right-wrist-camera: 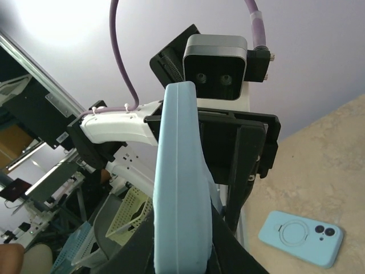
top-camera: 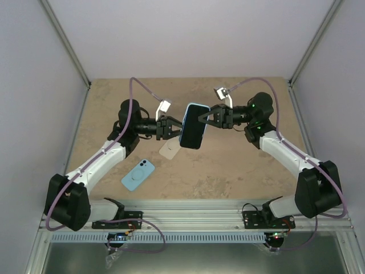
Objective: Take the phone out of the phone case
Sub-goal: Remove the phone case from the phone.
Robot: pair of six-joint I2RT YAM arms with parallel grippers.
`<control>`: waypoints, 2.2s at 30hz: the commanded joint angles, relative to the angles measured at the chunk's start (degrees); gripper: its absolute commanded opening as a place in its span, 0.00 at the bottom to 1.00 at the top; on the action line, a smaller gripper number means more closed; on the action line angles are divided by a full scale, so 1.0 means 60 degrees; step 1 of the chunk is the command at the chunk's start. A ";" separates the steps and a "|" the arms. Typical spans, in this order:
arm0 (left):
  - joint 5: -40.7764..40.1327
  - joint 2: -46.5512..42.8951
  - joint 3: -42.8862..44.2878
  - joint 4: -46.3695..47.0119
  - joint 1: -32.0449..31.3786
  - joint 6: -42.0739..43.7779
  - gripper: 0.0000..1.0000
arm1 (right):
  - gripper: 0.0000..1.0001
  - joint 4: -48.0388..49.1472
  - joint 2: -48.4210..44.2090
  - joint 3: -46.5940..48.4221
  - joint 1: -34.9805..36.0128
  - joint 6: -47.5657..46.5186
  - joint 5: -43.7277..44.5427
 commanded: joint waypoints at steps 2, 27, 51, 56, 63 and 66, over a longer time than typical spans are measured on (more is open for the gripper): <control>0.0004 -0.0162 -0.0281 0.1596 -0.0179 -0.1318 0.21 | 0.01 -0.1135 0.0244 0.0397 0.0111 -0.1005 -0.0225; -0.0698 0.0704 -0.1083 0.4986 -0.0090 -0.5104 0.00 | 0.73 -0.2475 0.0704 0.0671 -0.1126 -0.1039 0.1186; -0.1513 0.1100 -0.0632 0.3402 0.0655 -0.5299 0.00 | 0.93 -1.0084 -0.0516 0.4033 -0.0309 -1.1446 0.6186; -0.1509 0.1288 -0.0487 0.3308 0.0723 -0.5428 0.00 | 0.91 -1.0765 -0.0634 0.4075 0.0470 -1.3098 0.6997; -0.1747 0.1552 -0.0165 0.2369 0.0884 -0.5348 0.00 | 0.83 -1.1268 -0.0606 0.4047 0.1822 -1.4713 0.8659; -0.1688 0.1756 -0.0037 0.2443 0.0917 -0.5557 0.00 | 0.79 -1.1402 -0.0535 0.4116 0.2222 -1.5104 0.8971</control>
